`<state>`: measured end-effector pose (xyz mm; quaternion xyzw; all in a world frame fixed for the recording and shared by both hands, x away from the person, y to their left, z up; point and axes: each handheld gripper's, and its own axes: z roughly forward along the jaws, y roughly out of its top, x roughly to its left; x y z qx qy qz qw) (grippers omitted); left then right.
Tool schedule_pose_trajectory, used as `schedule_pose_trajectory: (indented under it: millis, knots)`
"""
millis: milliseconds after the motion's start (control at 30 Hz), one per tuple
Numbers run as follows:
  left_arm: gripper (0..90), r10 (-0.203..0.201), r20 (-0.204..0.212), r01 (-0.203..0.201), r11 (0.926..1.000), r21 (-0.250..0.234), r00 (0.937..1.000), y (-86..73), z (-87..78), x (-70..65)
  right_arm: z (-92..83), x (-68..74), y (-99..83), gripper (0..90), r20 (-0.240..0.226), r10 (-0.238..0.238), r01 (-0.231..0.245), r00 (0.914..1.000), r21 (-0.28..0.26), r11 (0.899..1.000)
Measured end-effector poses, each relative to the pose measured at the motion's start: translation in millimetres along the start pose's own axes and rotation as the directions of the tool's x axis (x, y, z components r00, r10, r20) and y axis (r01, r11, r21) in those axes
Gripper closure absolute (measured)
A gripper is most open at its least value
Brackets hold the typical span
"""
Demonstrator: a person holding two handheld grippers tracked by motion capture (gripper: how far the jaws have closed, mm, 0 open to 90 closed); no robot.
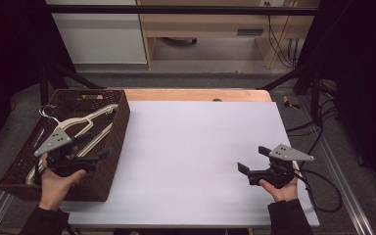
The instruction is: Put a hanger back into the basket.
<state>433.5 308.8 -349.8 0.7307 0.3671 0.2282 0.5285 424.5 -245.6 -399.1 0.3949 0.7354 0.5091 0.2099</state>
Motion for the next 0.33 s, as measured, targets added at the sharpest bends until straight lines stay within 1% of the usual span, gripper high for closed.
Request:
schedule_pose_trajectory:
  millis: [33,67,100,133,167,233,333]
  knots:
    - [8.4,0.002,0.008,-0.002,1.0000,0.000,1.0000,-5.8,2.4,-4.7,-0.8,-0.1,0.2,2.2,0.003,0.002,-0.002,1.0000,-0.006,1.000]
    - [8.4,0.002,0.008,-0.002,1.0000,0.000,1.0000,-5.8,2.4,-4.7,-1.2,-0.2,0.3,2.2,0.002,0.005,-0.005,1.0000,-0.010,1.000]
    - [8.1,0.009,0.008,-0.009,0.9998,0.016,0.9999,-10.9,4.6,-7.0,-2.1,-0.8,0.3,2.3,-0.002,0.001,-0.001,1.0000,-0.008,1.000]
    - [8.0,0.010,0.007,-0.011,0.9998,0.017,0.9999,-13.1,5.1,-7.2,-1.8,-0.3,0.5,2.2,-0.001,0.008,-0.008,1.0000,-0.013,1.000]
    - [8.1,0.003,0.013,-0.003,0.9998,0.020,0.9999,-14.8,5.8,-7.1,-2.2,-0.6,0.3,2.2,-0.005,0.001,-0.001,1.0000,-0.009,1.000]
    - [8.1,-0.001,0.015,0.000,0.9997,0.025,0.9999,-17.5,6.7,-7.1,-1.9,0.1,0.2,2.1,-0.006,0.005,-0.005,1.0000,-0.009,1.000]
    - [8.1,0.003,0.014,-0.004,0.9995,0.033,0.9999,-19.7,7.3,-8.1,-2.0,0.2,0.4,2.0,-0.010,0.008,-0.008,0.9999,-0.011,1.000]
